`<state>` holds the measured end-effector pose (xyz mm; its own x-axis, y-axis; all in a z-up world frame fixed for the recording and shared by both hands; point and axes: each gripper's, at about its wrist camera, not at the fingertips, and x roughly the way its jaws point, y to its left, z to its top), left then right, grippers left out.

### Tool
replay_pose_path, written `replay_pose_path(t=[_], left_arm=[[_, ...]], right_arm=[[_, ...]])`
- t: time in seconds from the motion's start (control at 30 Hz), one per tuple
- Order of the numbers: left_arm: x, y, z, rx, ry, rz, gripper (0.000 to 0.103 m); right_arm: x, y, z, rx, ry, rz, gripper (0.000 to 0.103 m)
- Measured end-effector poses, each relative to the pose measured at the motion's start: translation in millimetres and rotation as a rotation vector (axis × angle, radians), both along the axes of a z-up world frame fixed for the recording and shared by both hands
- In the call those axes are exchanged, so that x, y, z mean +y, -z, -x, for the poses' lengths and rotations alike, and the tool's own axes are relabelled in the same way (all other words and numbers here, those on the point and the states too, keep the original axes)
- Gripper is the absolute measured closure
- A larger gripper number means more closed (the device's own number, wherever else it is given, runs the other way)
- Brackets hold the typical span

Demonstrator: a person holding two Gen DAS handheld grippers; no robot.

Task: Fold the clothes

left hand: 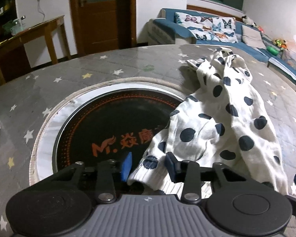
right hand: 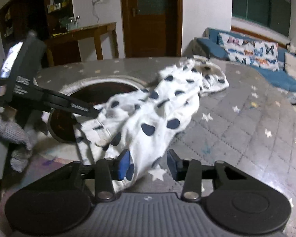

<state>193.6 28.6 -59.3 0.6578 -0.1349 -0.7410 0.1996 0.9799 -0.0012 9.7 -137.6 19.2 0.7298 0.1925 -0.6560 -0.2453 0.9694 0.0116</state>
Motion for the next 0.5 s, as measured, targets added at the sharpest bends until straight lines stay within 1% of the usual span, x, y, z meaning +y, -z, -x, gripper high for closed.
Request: replay_pose_path(t=[0.03, 0.1, 0.17, 0.27, 0.33, 0.37, 0.43, 0.47, 0.5], left_arm=[[-1, -1, -1, -0.005, 0.006, -0.007, 0.062], [0, -4, -3, -0.012, 0.012, -0.012, 0.061], [1, -5, -4, -0.014, 0.021, -0.017, 0.061], [2, -4, -7, -0.010, 0.024, -0.038, 0.058], [3, -2, -8, -0.003, 0.021, -0.032, 0.054], [3, -1, -9, -0.001, 0.020, -0.032, 0.054], [3, 2, -10, 0.005, 0.025, -0.032, 0.055], [2, 4, -10, 0.009, 0.033, -0.033, 0.056], [1, 5, -10, 0.013, 0.041, -0.035, 0.062]], right_arm=[[4, -3, 3, -0.014, -0.002, 0.006, 0.060], [13, -8, 7, -0.036, -0.011, 0.017, 0.049], [24, -10, 10, -0.051, -0.024, 0.027, 0.048], [38, -2, 5, -0.031, -0.031, 0.039, 0.048], [42, 7, 1, -0.012, -0.028, 0.067, 0.051], [42, 10, 0, -0.006, -0.019, 0.081, 0.053], [32, 12, -1, 0.007, -0.004, 0.071, 0.062], [27, 13, -1, 0.014, 0.003, 0.065, 0.070], [22, 14, -2, 0.020, 0.009, 0.059, 0.075]])
